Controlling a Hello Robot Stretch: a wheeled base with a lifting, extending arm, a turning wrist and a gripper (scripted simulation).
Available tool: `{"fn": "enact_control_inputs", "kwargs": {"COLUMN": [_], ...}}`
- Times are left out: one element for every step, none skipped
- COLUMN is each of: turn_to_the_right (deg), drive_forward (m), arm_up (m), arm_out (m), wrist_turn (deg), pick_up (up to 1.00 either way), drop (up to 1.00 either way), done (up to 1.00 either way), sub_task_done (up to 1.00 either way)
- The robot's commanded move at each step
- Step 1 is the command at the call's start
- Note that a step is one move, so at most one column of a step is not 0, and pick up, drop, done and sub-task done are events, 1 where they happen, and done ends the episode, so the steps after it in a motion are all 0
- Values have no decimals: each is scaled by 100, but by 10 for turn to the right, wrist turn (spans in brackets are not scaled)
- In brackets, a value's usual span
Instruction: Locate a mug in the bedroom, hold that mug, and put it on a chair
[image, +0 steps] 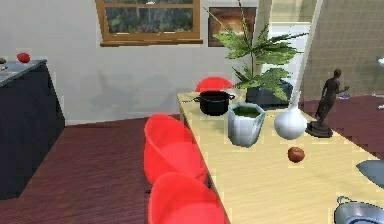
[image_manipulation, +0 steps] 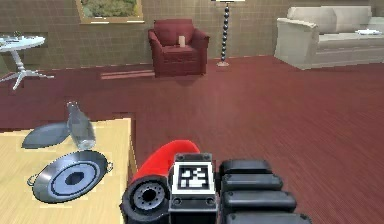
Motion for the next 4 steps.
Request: {"fn": "enact_control_inputs", "kwargs": {"turn_to_the_right": [0,0,0,0], "drive_forward": [0,0,0,0], "arm_up": [0,0,0,0], "arm_out": [38,0,0,0], "wrist_turn": [0,450,450,60], "pick_up": [0,0,0,0], "drop": [0,0,0,0], "done": [0,0,0,0], "sub_task_done": [0,0,0,0]}}
